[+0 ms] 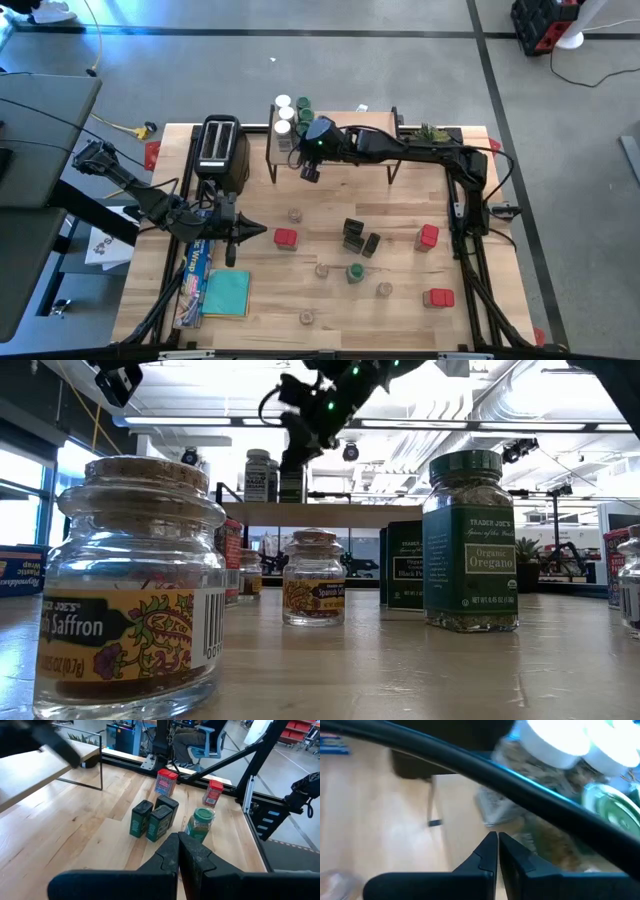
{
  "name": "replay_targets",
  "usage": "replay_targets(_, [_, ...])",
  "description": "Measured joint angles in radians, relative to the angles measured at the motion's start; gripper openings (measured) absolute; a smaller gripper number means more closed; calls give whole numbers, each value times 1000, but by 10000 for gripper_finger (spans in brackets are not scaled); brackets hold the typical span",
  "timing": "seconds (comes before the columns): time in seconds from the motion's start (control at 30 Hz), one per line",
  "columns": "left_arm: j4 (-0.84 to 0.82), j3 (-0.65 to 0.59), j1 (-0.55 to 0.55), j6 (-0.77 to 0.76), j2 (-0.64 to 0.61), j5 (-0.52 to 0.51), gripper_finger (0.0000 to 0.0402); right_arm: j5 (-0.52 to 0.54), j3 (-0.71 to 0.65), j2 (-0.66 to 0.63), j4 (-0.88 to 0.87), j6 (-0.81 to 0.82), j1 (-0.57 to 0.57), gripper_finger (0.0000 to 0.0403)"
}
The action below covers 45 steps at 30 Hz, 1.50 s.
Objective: Shelf spices
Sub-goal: Put the left green seasoning bottle on the shelf aligned with the other green seasoning bottle
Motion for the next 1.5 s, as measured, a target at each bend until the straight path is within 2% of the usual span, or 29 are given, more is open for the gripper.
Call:
replay_targets(0.3, [-1, 0, 0, 0, 0, 0, 1, 4, 0, -159, -59, -89, 51, 9])
replay_targets(0.47, [0, 0, 0, 0, 0, 1, 1, 36, 1, -268, -151, -55, 21, 9])
replay_targets(0.6, [0, 0, 0, 3, 0, -2, 1, 45, 1, -297, -224, -6, -37, 9])
replay_targets(0.73, [1, 0, 0, 9, 0, -4, 1, 42, 1, -252, -219, 42, -125, 9])
replay_targets(0.83, [0, 0, 0, 9, 0, -4, 1, 33, 1, -186, -140, 59, -197, 9])
replay_targets(0.97, [0, 0, 0, 1, 0, -4, 1, -77, 1, -96, -11, 92, -296, 9])
replay_targets(1.1, [-1, 0, 0, 1, 0, -4, 1, -153, 0, -37, 39, 154, -360, 9])
replay_targets(1.3, [0, 0, 0, 1, 0, -4, 1, -311, 0, 14, 77, 193, -371, 9])
replay_targets(1.5, [-1, 0, 0, 1, 0, -3, 1, -334, 0, 16, 81, 160, -333, 9])
